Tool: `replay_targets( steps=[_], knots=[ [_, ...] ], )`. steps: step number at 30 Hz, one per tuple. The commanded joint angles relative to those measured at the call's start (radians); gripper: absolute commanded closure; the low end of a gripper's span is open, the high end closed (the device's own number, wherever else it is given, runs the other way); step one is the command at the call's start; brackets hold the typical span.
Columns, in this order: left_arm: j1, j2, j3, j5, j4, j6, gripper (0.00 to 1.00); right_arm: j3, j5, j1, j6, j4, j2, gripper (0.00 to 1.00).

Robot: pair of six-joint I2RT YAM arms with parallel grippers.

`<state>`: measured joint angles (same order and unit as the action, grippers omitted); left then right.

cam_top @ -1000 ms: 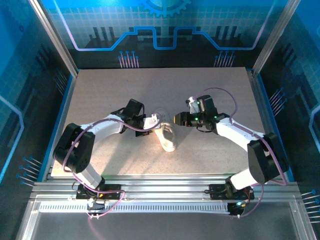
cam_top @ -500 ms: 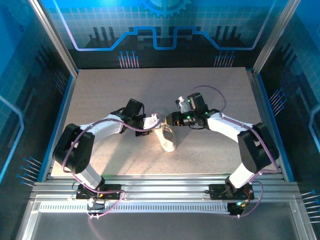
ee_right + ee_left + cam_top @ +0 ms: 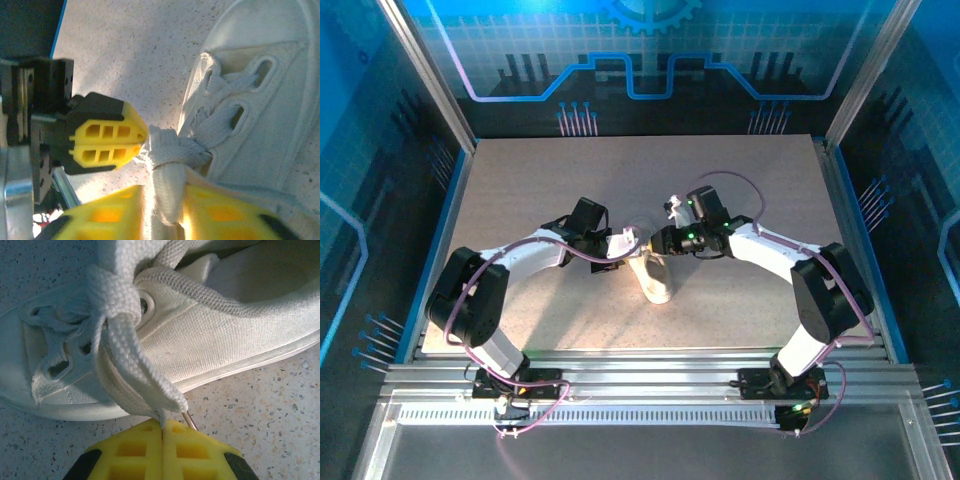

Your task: Tie the shoes

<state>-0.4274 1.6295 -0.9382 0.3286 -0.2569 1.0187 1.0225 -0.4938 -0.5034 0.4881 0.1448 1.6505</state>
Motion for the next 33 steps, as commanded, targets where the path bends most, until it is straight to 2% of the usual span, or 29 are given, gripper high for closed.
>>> replay_targets(
  steps=[1, 4, 9, 15, 20, 23, 33],
  knots=[
    [0.002, -0.016, 0.009, 0.009, -0.019, -0.02, 1.0, 0.024, 0.044, -0.009, -0.026, 0.054, -0.012, 0.88],
    [0.001, -0.02, 0.013, 0.009, -0.021, -0.022, 1.0, 0.026, 0.073, -0.006, -0.042, 0.066, -0.032, 0.96],
    [0.004, -0.054, 0.031, 0.004, -0.019, -0.027, 0.71, 0.044, 0.067, 0.009, -0.058, 0.083, -0.02, 1.0],
    [0.026, -0.167, 0.112, 0.003, 0.021, -0.107, 0.52, 0.054, 0.054, 0.01, -0.057, 0.081, -0.005, 1.0],
    [0.013, -0.234, 0.187, 0.046, 0.119, -0.286, 0.51, 0.053, 0.054, 0.01, -0.061, 0.085, -0.005, 1.0],
    [-0.028, -0.235, 0.222, 0.018, 0.194, -0.359, 0.51, 0.054, 0.052, 0.012, -0.062, 0.085, -0.004, 1.0],
    [-0.068, -0.143, 0.196, -0.082, 0.258, -0.41, 0.54, 0.065, 0.051, 0.012, -0.075, 0.102, -0.003, 1.0]
  ],
)
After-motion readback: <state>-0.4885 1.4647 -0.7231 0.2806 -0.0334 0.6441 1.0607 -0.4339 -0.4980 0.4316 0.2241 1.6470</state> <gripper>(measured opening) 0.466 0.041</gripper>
